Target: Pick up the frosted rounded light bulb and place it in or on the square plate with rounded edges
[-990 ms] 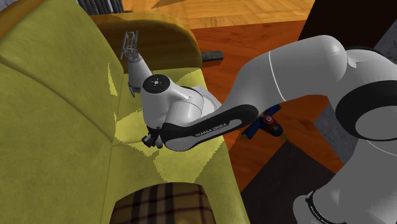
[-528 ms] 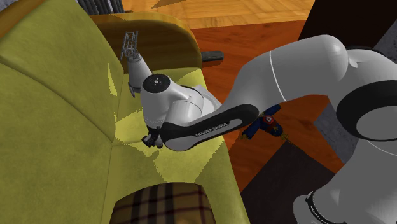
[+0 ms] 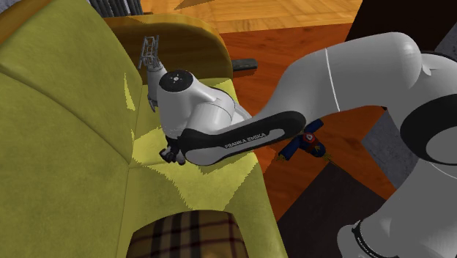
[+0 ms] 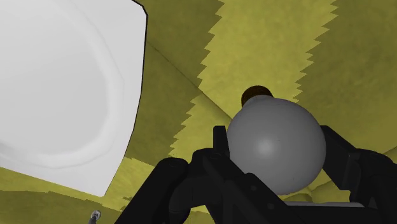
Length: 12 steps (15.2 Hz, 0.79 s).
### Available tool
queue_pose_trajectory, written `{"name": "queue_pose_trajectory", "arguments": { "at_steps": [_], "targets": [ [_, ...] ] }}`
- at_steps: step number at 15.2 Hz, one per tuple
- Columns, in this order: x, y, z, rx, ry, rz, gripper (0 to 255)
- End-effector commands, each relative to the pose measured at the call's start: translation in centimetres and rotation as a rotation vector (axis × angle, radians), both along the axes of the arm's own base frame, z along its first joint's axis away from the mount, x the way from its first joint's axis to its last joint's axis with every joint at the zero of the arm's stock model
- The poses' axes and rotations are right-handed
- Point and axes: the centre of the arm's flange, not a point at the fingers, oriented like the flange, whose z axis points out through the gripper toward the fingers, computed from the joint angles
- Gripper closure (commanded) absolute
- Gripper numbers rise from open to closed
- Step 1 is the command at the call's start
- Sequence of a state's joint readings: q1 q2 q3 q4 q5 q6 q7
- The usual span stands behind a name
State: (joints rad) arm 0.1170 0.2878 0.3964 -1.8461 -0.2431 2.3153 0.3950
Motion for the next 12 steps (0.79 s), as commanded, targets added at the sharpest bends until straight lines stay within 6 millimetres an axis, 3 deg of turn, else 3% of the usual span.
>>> {"name": "queue_pose_trajectory", "arguments": {
  "at_steps": [1, 10, 12],
  "targets": [
    [0.0, 0.0, 1.0, 0.000, 0.000, 0.000, 255],
    [0.0, 0.0, 5.4, 0.000, 0.000, 0.000, 255],
    [0.6, -2.6, 5.6, 0.000, 0.000, 0.000, 255]
  ]
}}
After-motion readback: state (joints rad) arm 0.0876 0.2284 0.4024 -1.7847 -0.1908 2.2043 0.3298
